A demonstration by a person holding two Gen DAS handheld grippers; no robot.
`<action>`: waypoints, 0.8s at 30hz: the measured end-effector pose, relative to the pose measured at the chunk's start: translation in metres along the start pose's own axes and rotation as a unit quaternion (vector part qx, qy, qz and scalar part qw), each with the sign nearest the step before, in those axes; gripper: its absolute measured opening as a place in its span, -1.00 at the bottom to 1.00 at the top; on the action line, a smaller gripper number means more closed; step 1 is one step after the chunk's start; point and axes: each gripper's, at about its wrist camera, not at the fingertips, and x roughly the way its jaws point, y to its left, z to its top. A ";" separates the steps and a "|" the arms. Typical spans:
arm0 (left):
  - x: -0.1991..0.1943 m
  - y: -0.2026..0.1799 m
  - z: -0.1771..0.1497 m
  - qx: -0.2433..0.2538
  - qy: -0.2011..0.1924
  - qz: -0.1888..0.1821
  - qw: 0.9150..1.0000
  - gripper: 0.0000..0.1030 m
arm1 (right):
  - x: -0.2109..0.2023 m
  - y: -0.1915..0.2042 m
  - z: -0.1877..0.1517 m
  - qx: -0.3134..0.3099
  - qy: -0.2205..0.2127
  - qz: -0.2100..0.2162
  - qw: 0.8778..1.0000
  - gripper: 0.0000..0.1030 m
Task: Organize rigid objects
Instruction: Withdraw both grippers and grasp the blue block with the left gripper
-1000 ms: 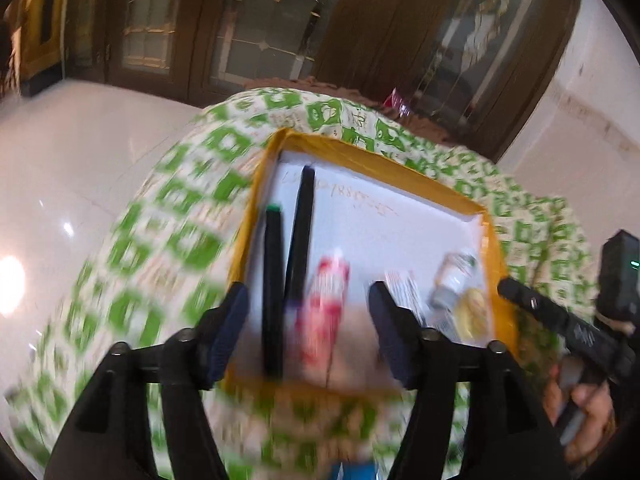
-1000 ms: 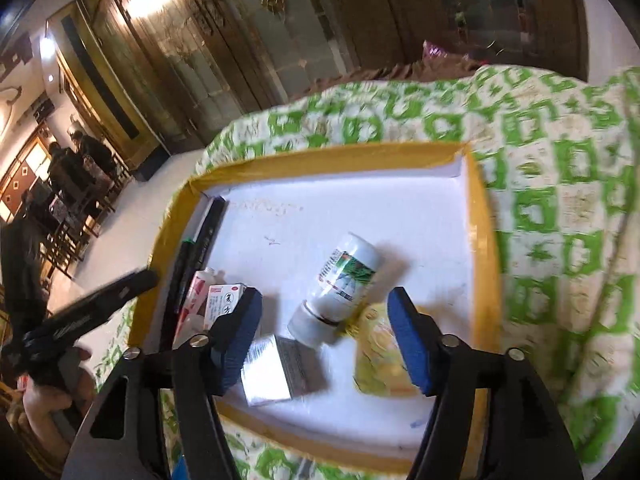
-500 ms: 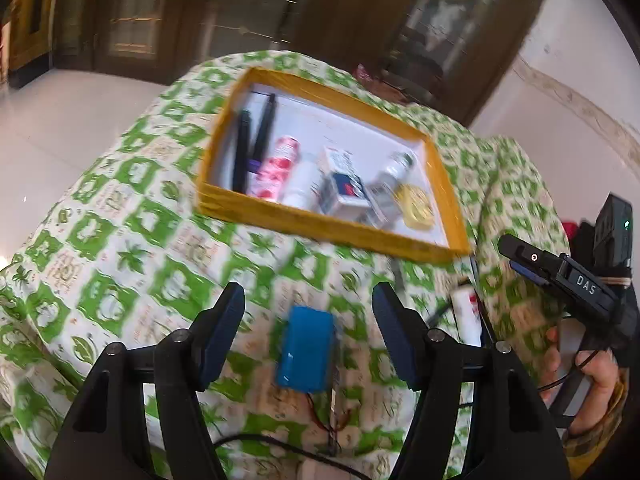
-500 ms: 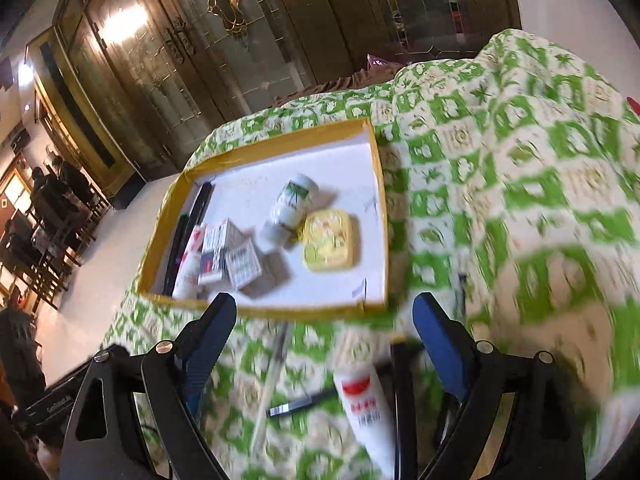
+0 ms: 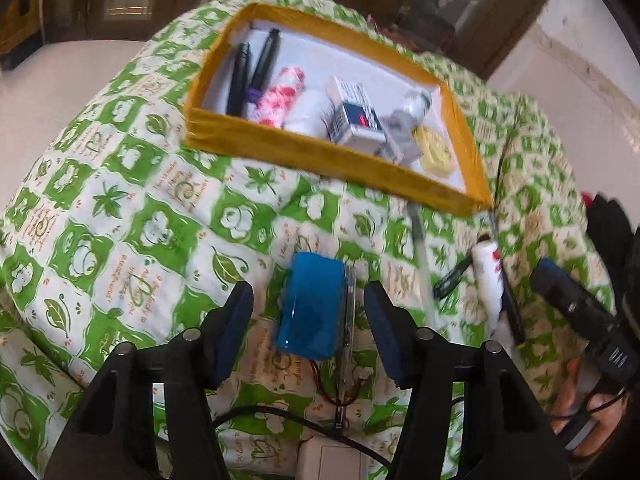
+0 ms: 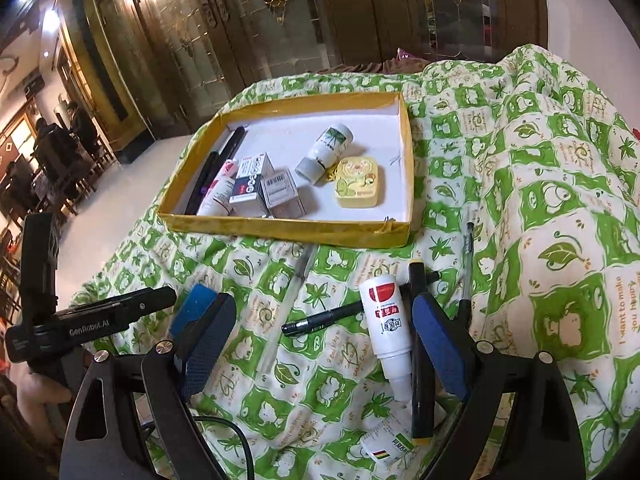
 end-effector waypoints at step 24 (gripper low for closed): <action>0.044 -0.033 0.003 0.091 0.067 0.104 0.988 -0.28 | -0.006 -0.023 0.028 -0.002 0.061 -0.041 0.997 0.66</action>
